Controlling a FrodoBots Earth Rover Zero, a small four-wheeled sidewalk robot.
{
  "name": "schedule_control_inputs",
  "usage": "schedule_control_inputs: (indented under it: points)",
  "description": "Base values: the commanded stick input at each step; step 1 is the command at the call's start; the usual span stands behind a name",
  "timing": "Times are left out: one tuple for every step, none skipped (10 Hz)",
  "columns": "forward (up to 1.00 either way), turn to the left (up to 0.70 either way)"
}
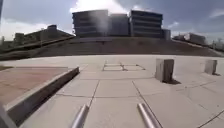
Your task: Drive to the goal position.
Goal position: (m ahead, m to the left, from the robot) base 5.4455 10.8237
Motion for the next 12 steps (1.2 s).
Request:
schedule_control_inputs:
  points:
    - [0.70, 0.00]
    - [0.70, 0.00]
    - [0.70, 0.00]
    - [0.70, 0.00]
    - [0.70, 0.00]
    - [0.70, 0.00]
    - [0.70, 0.00]
    - [0.70, 0.00]
    - [0.70, 0.00]
    - [0.70, 0.00]
    - [0.70, 0.00]
    - [0.70, 0.00]
